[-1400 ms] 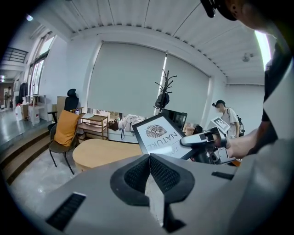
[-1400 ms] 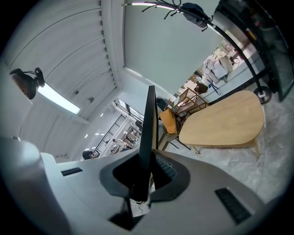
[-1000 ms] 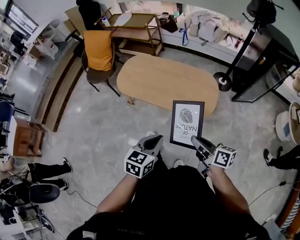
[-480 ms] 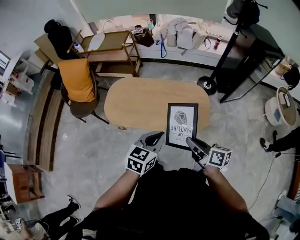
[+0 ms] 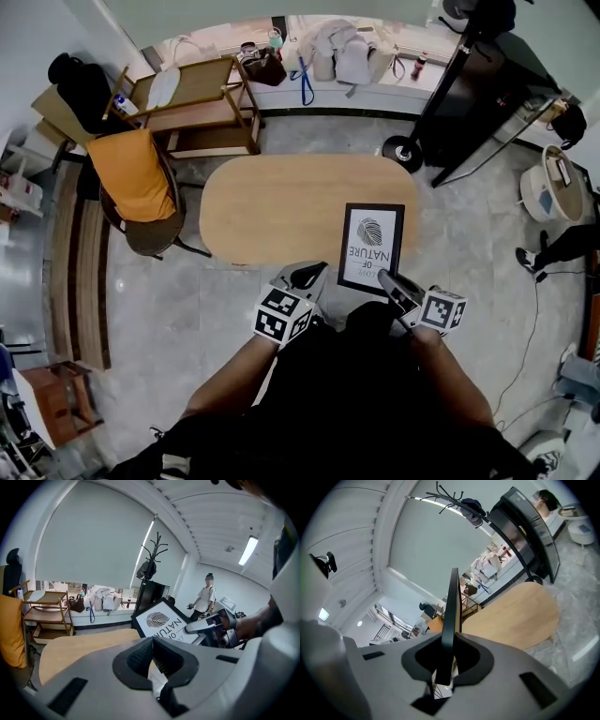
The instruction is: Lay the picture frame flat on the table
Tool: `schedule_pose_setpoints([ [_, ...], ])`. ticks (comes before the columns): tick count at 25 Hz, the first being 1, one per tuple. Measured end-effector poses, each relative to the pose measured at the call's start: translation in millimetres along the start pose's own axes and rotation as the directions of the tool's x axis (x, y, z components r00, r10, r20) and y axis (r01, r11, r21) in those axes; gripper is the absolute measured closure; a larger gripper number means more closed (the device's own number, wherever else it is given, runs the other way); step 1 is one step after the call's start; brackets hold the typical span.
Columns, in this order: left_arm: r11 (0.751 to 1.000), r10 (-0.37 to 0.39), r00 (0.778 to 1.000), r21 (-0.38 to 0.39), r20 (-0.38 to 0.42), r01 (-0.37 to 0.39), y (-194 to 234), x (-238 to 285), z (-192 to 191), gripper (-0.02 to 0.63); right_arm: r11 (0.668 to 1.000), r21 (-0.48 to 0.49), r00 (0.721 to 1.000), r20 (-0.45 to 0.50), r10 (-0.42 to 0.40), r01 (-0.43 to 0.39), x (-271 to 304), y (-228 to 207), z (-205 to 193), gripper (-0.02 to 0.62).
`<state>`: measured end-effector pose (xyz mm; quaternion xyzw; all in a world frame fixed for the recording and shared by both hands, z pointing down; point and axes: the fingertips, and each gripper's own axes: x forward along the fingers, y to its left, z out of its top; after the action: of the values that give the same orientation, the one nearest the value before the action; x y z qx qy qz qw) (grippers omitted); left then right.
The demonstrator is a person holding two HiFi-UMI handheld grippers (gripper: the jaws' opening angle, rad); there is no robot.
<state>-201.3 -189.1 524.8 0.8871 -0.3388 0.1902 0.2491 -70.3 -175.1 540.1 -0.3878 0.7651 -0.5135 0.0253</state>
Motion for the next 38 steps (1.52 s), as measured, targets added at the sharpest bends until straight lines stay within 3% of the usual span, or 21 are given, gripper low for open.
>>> schedule_pose_setpoints([
  [3,1.0,-0.016,0.999,0.002,-0.038,0.016,13.9,8.6,-1.4,0.601,1.0,0.006,1.0,-0.005,-0.02,0.02,9.7,-4.4,8.2,0.555],
  [12,0.999,0.042,0.995,-0.031,-0.09,-0.045,53.8,30.8,-1.6,0.601,0.998,0.057,0.999,-0.038,-0.035,0.037,57.9,-54.3,39.2,0.555],
  [20,0.983,0.136,0.979,-0.105,-0.152,-0.153,100.1,67.6,10.0,0.601,0.995,0.026,0.987,-0.13,-0.091,0.096,121.3,-143.7,83.2,0.555],
  [24,0.97,0.172,0.974,-0.149,-0.149,-0.194,115.2,88.7,24.0,0.601,0.982,0.001,0.959,-0.217,-0.182,0.186,156.3,-225.3,77.1,0.555],
  [29,0.958,0.207,0.959,-0.161,-0.195,-0.239,125.0,103.6,22.3,0.601,0.959,0.054,0.917,-0.311,-0.25,0.28,203.0,-312.1,53.2,0.555],
  [31,0.947,0.222,0.948,-0.181,-0.226,-0.265,126.0,107.2,16.1,0.601,0.957,0.065,0.909,-0.334,-0.247,0.284,220.9,-331.3,48.2,0.555],
  [36,0.916,0.292,0.914,-0.191,-0.28,-0.352,138.9,108.8,1.6,0.601,0.979,0.074,0.921,-0.359,-0.152,0.19,266.8,-344.6,35.7,0.555],
  [38,0.904,0.311,0.908,-0.208,-0.282,-0.375,143.5,109.4,-2.2,0.601,0.974,0.076,0.914,-0.367,-0.172,0.213,276.2,-359.6,30.6,0.555],
])
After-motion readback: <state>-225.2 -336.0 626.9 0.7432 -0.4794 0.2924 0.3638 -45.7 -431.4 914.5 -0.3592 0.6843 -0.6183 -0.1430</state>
